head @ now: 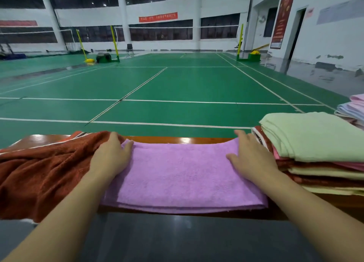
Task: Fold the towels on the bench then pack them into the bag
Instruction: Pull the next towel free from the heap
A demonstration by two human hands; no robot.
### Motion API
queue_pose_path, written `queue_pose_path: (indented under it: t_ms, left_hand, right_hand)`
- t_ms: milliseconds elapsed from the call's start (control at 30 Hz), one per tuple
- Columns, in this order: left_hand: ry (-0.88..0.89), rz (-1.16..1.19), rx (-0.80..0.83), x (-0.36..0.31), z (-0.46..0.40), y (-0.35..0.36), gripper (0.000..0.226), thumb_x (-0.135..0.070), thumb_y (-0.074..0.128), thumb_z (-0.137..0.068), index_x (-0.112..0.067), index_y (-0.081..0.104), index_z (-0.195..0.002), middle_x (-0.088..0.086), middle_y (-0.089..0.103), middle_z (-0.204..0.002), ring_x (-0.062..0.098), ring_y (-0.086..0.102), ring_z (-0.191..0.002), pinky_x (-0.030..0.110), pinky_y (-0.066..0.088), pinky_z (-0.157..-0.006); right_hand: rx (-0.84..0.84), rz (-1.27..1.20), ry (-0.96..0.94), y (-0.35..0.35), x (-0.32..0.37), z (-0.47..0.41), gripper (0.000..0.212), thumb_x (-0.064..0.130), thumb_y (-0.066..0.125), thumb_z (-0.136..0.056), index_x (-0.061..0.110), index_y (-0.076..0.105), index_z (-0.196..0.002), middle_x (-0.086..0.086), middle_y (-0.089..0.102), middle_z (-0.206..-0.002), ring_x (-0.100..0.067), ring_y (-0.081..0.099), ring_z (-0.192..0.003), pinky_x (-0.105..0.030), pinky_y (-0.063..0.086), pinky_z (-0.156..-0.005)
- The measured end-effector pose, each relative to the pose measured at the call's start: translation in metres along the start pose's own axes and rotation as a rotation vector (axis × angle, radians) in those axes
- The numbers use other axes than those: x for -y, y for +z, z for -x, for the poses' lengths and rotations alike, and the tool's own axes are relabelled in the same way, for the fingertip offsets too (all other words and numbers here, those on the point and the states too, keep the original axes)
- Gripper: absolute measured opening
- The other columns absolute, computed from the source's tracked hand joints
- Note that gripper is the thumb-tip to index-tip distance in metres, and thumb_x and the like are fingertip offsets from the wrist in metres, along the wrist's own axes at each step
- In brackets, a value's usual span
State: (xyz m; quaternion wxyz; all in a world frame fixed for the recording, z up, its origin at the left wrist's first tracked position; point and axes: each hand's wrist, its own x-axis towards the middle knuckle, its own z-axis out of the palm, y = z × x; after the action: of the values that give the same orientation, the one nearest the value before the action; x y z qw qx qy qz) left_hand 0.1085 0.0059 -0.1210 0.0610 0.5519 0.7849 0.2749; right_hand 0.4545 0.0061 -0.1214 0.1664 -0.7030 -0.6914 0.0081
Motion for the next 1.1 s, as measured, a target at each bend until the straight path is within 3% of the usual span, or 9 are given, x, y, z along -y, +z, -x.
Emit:
queue_pose_path:
  t_ms: [100, 167, 267, 333, 400, 633, 833, 1000, 1100]
  left_hand:
    - [0.062, -0.303, -0.081, -0.020, 0.009, -0.013, 0.048, -0.053, 0.050, -0.098, -0.012, 0.053, -0.124, 0.020, 0.054, -0.126, 0.041, 0.054, -0.116, 0.049, 0.047, -0.093]
    - [0.163, -0.253, 0.002, -0.041, 0.021, -0.016, 0.047, -0.055, 0.050, -0.097, -0.016, 0.058, -0.122, 0.015, 0.056, -0.125, 0.034, 0.056, -0.112, 0.045, 0.048, -0.095]
    - [0.221, -0.225, 0.340, -0.070, 0.048, 0.001, 0.059, -0.066, 0.046, -0.095, -0.020, 0.053, -0.132, 0.015, 0.053, -0.137, 0.032, 0.054, -0.120, 0.044, 0.044, -0.104]
    - [0.179, -0.385, 0.461, -0.081, 0.063, 0.017, 0.080, -0.076, 0.030, -0.094, -0.018, 0.036, -0.149, 0.022, 0.029, -0.156, 0.040, 0.032, -0.141, 0.052, 0.030, -0.116]
    - [0.148, -0.454, 0.445, -0.084, 0.070, 0.026, 0.087, -0.078, 0.019, -0.094, -0.018, 0.024, -0.156, 0.020, 0.011, -0.165, 0.041, 0.014, -0.149, 0.055, 0.018, -0.118]
    - [0.216, -0.384, 0.433, -0.091, 0.054, 0.055, 0.077, -0.067, 0.012, -0.100, -0.021, 0.011, -0.161, 0.014, 0.004, -0.168, 0.034, 0.004, -0.154, 0.061, 0.001, -0.121]
    - [0.525, -0.226, 0.464, -0.098, 0.020, 0.082, 0.056, -0.053, 0.026, -0.106, -0.034, 0.023, -0.159, -0.008, 0.012, -0.169, 0.013, 0.005, -0.156, 0.057, -0.002, -0.123]
    - [0.767, 0.031, 0.437, -0.099, 0.003, 0.086, 0.055, -0.052, 0.049, -0.100, -0.029, 0.047, -0.149, -0.006, 0.037, -0.160, 0.012, 0.027, -0.150, 0.043, 0.016, -0.125]
    - [0.668, 0.054, 0.235, -0.097, 0.008, 0.075, 0.049, -0.048, 0.053, -0.099, -0.023, 0.054, -0.141, 0.000, 0.052, -0.145, 0.020, 0.047, -0.134, 0.036, 0.036, -0.114]
  right_hand:
    - [-0.204, 0.249, -0.079, -0.002, 0.005, -0.001, 0.055, 0.037, 0.063, -0.095, 0.014, 0.043, -0.141, -0.013, 0.045, -0.130, -0.032, 0.054, -0.117, -0.041, 0.048, -0.097]
    - [-0.273, 0.128, -0.254, 0.003, 0.012, -0.004, 0.038, 0.036, 0.060, -0.097, 0.017, 0.056, -0.129, -0.010, 0.048, -0.131, -0.028, 0.054, -0.115, -0.042, 0.047, -0.100]
    - [-0.002, -0.209, -0.554, 0.014, 0.028, -0.005, 0.028, 0.039, 0.051, -0.103, 0.028, 0.061, -0.127, 0.005, 0.049, -0.146, -0.015, 0.045, -0.134, -0.036, 0.033, -0.117]
    - [0.230, -0.228, -0.608, 0.023, 0.034, -0.006, 0.038, 0.047, 0.044, -0.105, 0.034, 0.055, -0.138, 0.011, 0.040, -0.157, -0.009, 0.033, -0.145, -0.033, 0.023, -0.122]
    - [0.331, -0.147, -0.581, 0.028, 0.036, -0.008, 0.048, 0.056, 0.036, -0.103, 0.038, 0.047, -0.147, 0.013, 0.033, -0.161, -0.009, 0.027, -0.149, -0.037, 0.022, -0.124]
    - [0.288, 0.261, -0.472, 0.005, 0.052, 0.009, 0.053, 0.063, 0.024, -0.103, 0.042, 0.034, -0.151, -0.002, 0.041, -0.144, -0.026, 0.040, -0.128, -0.042, 0.042, -0.102]
    - [0.284, 0.322, -0.343, -0.015, 0.053, 0.017, 0.045, 0.058, 0.030, -0.104, 0.035, 0.058, -0.130, -0.007, 0.054, -0.126, -0.031, 0.057, -0.112, -0.038, 0.043, -0.083]
    - [0.292, -0.032, -0.151, -0.019, 0.032, 0.002, 0.030, 0.045, 0.054, -0.099, 0.027, 0.075, -0.112, -0.002, 0.074, -0.109, -0.025, 0.067, -0.086, -0.034, 0.056, -0.086]
    - [0.198, -0.064, -0.025, -0.013, 0.018, -0.006, 0.033, 0.053, 0.060, -0.093, 0.023, 0.072, -0.094, 0.001, 0.072, -0.097, -0.024, 0.067, -0.092, -0.036, 0.055, -0.084]
